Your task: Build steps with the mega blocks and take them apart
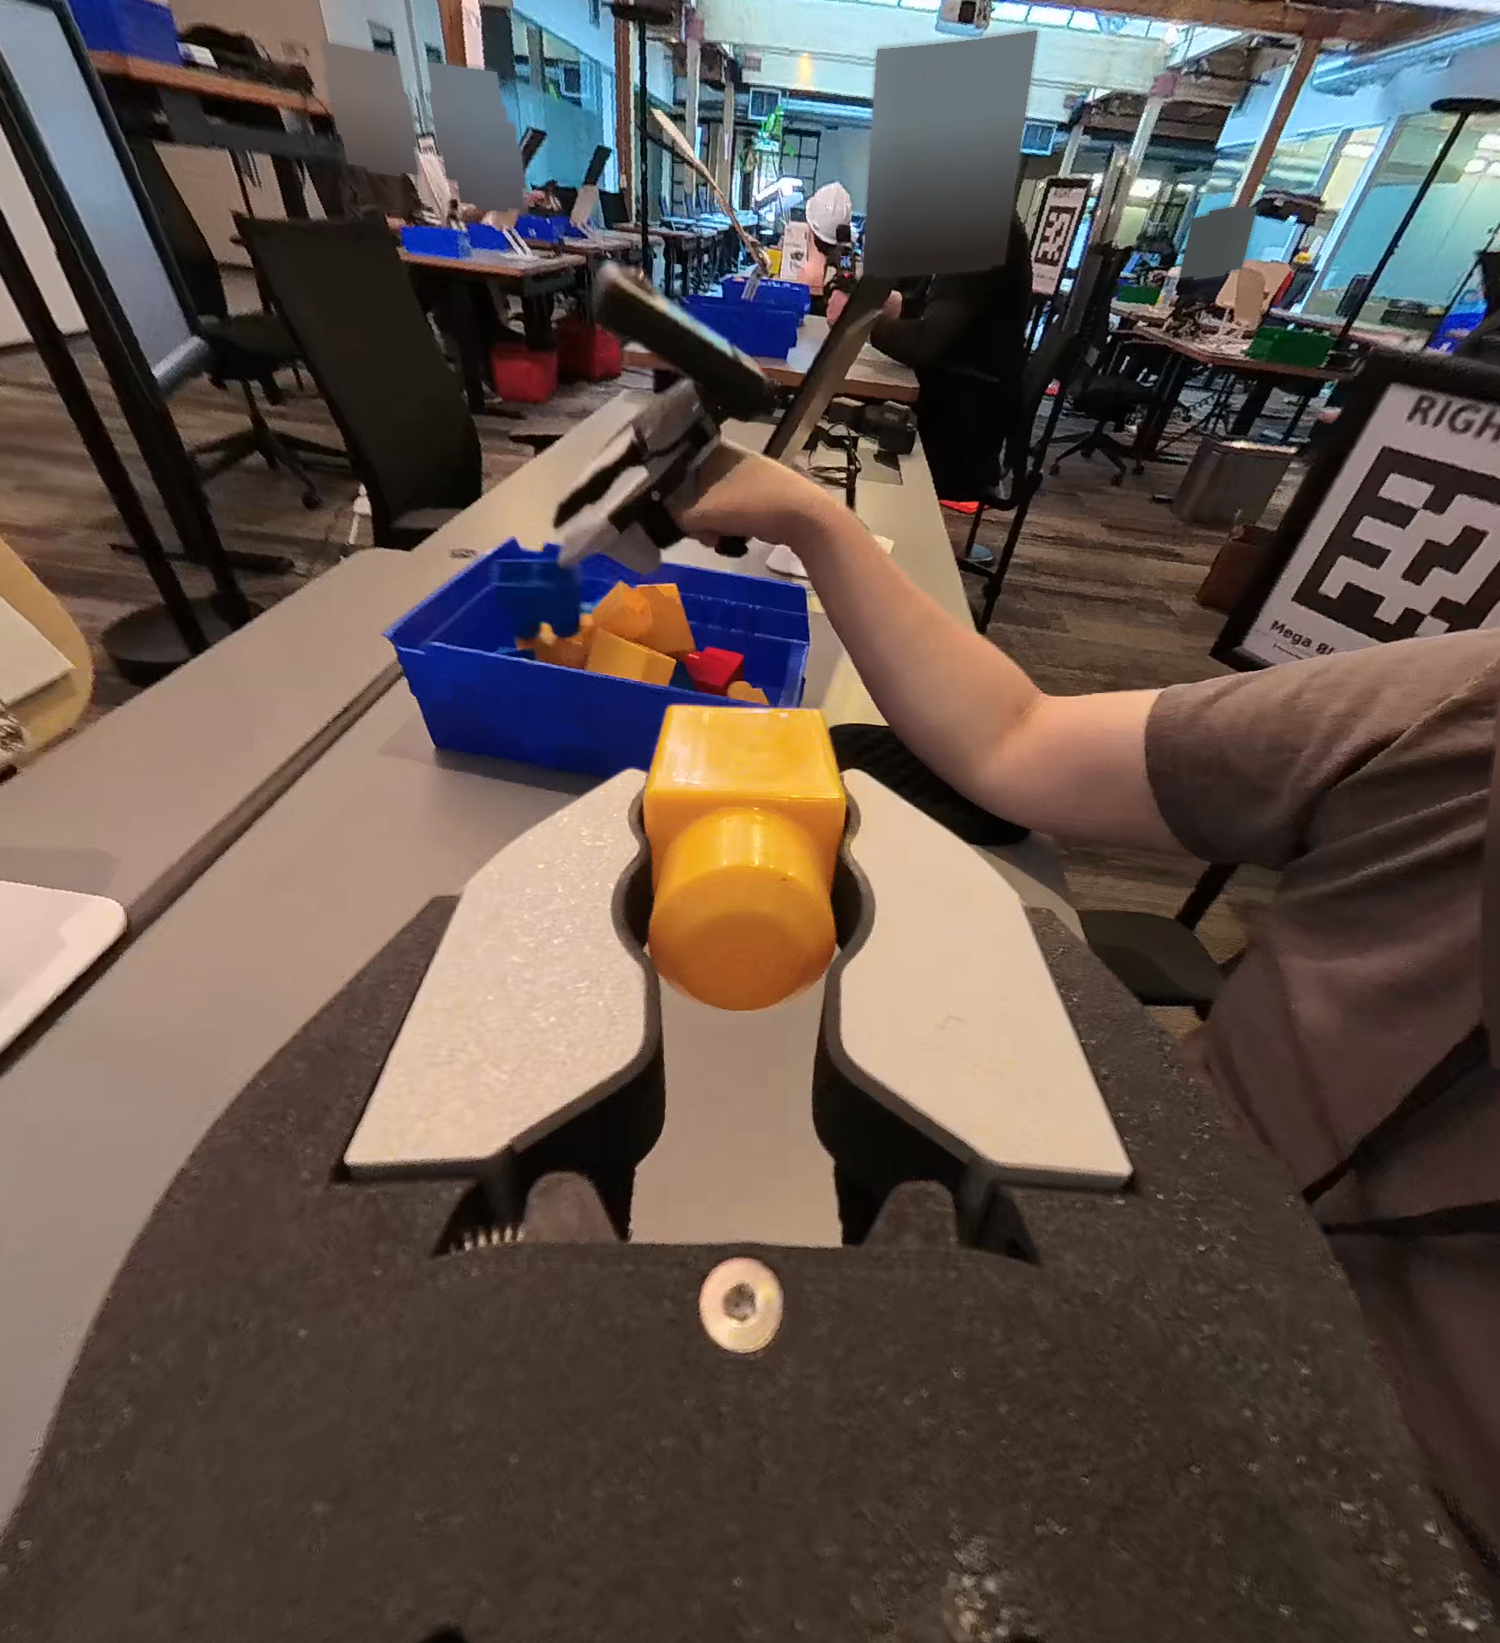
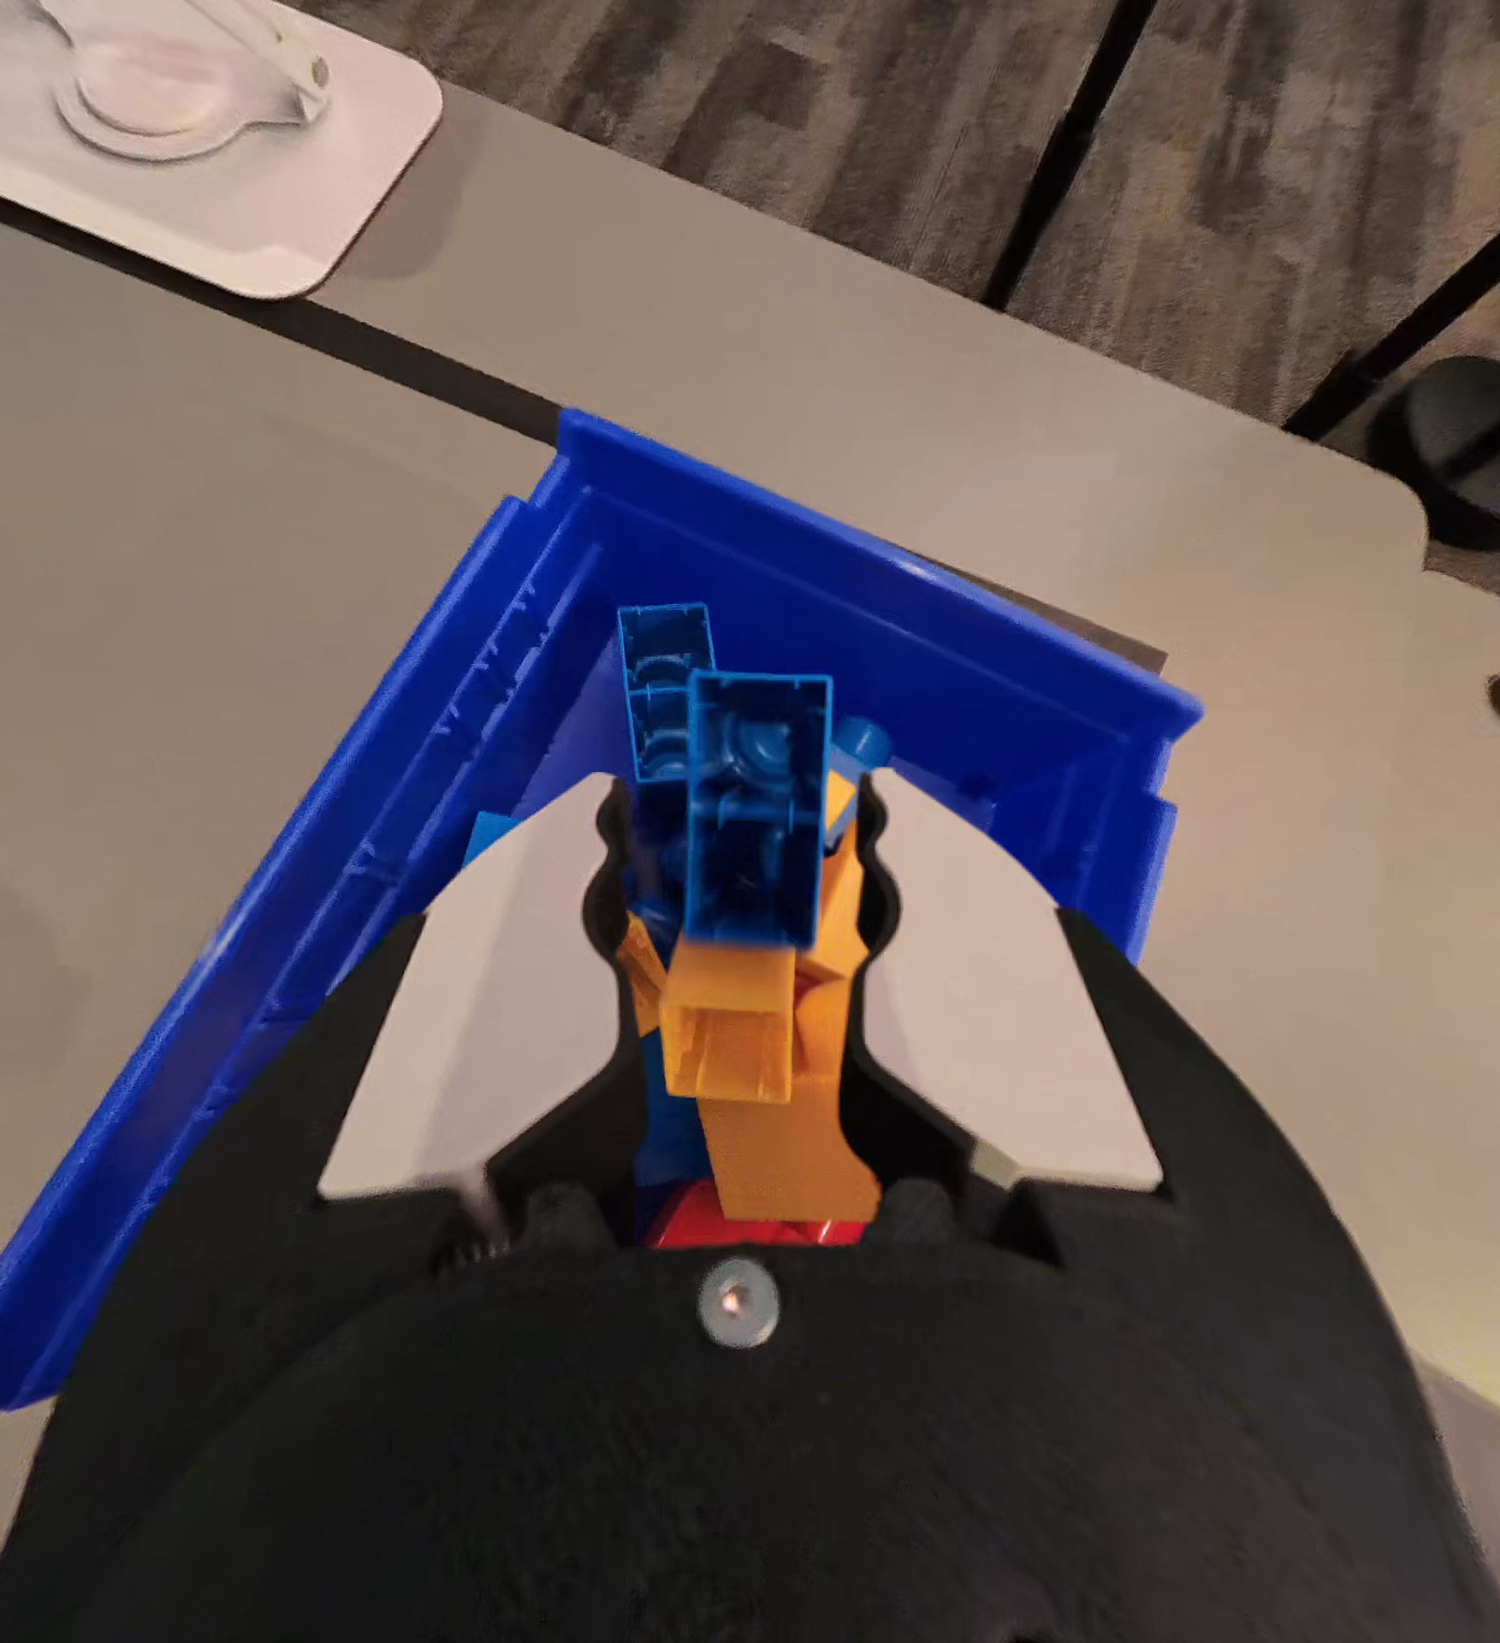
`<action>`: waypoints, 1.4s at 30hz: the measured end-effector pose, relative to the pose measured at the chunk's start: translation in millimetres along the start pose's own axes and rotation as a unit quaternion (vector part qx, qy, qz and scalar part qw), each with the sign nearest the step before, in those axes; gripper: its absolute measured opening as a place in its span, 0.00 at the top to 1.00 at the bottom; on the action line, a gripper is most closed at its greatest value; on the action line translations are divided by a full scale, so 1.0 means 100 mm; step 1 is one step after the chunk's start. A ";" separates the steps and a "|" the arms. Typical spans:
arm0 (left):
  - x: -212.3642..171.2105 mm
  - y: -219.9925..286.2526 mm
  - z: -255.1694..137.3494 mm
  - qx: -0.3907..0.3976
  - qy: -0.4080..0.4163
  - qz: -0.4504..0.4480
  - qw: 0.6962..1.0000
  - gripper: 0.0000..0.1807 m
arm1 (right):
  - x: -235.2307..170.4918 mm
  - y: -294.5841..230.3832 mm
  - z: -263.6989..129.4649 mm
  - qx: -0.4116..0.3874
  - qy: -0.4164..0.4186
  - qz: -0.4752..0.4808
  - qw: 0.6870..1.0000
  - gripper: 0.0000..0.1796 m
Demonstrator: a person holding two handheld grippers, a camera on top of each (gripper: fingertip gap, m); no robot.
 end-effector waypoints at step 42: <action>0.12 -0.61 -1.06 0.281 0.052 -0.071 0.956 0.67 | -0.03 -0.38 0.26 0.073 -0.071 -0.125 0.987 0.71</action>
Point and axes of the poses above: each gripper's, where its closed fingertips meet, z out along the fingers, x out of its top, y = z × x across the jaws, the point moved 7 cm from there along -z, back along the fingers, and after that the axes turned 13 degrees about -z, right-handed, at the moved point
